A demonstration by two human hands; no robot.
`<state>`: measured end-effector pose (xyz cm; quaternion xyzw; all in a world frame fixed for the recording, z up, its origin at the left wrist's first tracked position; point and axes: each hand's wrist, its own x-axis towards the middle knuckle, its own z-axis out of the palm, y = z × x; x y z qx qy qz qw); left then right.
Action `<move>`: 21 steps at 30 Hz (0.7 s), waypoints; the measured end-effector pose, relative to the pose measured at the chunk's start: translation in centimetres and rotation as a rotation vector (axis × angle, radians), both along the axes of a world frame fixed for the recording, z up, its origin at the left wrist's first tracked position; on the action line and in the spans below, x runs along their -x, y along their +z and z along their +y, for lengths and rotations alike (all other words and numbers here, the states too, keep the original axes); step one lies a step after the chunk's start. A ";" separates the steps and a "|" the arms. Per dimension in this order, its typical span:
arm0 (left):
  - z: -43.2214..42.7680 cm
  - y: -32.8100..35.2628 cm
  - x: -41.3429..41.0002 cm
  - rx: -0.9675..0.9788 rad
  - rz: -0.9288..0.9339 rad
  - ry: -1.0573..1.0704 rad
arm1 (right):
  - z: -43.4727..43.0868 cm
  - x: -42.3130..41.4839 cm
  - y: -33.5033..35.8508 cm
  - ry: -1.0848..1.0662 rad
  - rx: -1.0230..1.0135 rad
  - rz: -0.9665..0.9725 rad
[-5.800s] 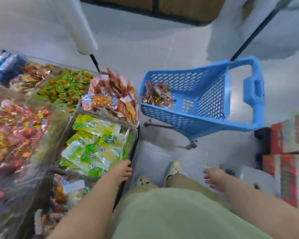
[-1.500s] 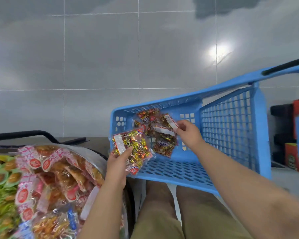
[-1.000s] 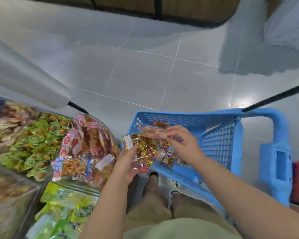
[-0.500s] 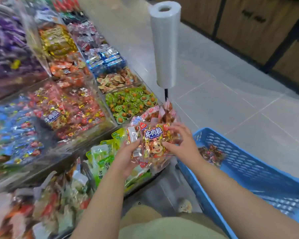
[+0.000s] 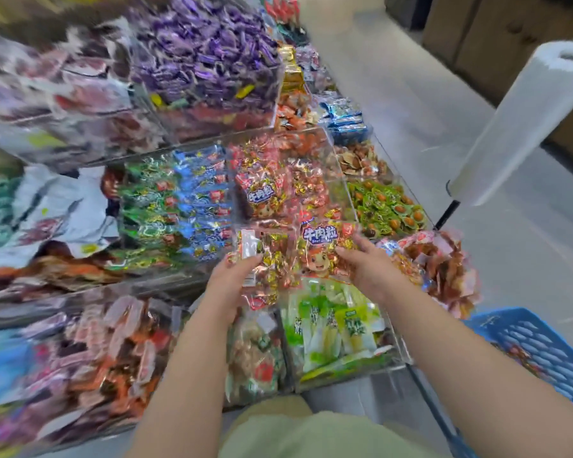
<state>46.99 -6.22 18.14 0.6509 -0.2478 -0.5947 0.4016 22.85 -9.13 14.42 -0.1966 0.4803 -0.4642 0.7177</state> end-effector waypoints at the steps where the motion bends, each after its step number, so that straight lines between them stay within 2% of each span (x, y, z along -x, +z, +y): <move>1: -0.7 0.3 -1.7 0.018 -0.009 0.027 | -1.3 -0.8 0.6 -0.020 0.031 0.002; 5: -3.3 2.0 -6.8 0.093 0.021 0.054 | -6.6 -3.2 2.5 -0.094 0.171 0.110; 11: -6.3 2.3 -10.8 0.163 0.042 0.055 | -12.1 -7.4 1.7 0.099 0.260 0.706; 15: -7.4 2.2 -11.5 0.156 0.064 0.029 | -14.1 -10.0 0.3 0.182 0.274 0.647; 19: -8.4 2.1 -11.3 0.156 0.088 0.016 | -15.2 -10.8 -0.5 0.324 0.291 0.986; 21: -8.8 2.4 -10.8 0.167 0.111 0.004 | -15.1 -11.4 -0.7 0.334 0.282 1.071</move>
